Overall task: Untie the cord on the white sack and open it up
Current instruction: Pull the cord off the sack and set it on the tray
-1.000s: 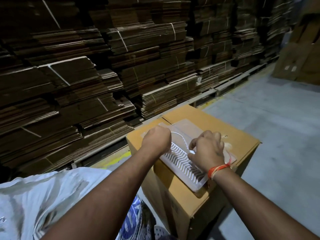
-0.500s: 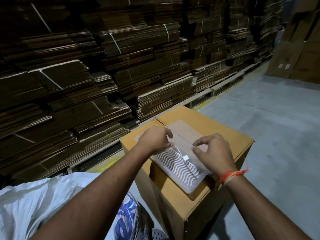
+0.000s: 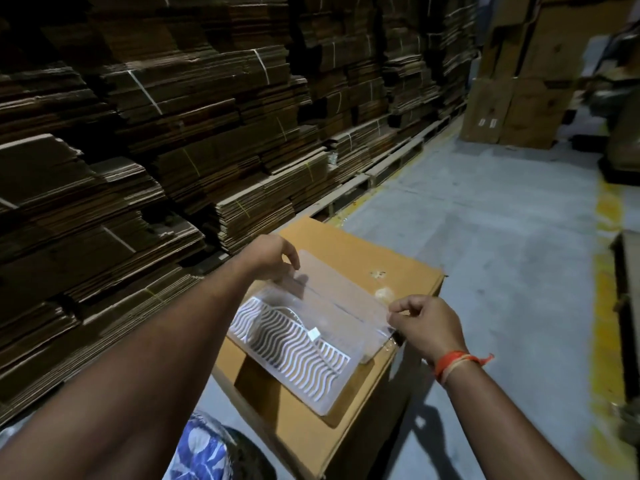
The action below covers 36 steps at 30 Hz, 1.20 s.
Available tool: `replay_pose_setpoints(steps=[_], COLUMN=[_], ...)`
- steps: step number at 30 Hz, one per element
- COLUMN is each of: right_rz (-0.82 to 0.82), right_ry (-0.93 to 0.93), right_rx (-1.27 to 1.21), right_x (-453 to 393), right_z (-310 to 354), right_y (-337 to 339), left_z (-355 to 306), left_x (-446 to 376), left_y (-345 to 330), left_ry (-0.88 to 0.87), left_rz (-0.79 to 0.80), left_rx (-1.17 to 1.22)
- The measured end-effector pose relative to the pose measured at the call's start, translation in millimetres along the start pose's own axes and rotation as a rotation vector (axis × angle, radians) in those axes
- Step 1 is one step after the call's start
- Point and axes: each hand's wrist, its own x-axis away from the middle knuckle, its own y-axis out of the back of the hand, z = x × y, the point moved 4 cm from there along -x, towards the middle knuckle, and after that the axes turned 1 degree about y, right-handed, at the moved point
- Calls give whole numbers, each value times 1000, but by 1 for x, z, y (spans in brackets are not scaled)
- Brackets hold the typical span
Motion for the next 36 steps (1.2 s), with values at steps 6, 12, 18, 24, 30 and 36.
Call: replay_pose_setpoints(steps=[6, 12, 18, 24, 30, 36], right_rz=[-19, -107, -158, -290, -415, -454], right_ry=[-40, -80, -83, 69, 372, 719], right_rx=[65, 163, 157, -27, -71, 27], right_x=[-2, 9, 11, 10, 24, 62], right_z=[-15, -12, -11, -6, 27, 49], right_y=[-25, -33, -28, -18, -1, -3], left_z=[-1, 7, 4, -5, -6, 8], left_x=[-31, -42, -44, -43, -27, -11], left_y=[-28, -37, -30, -17, 19, 31], left_ry=[65, 122, 148, 179, 276, 403], left_rz=[142, 95, 72, -11, -190, -221], left_rx=[31, 48, 109, 291, 797, 900])
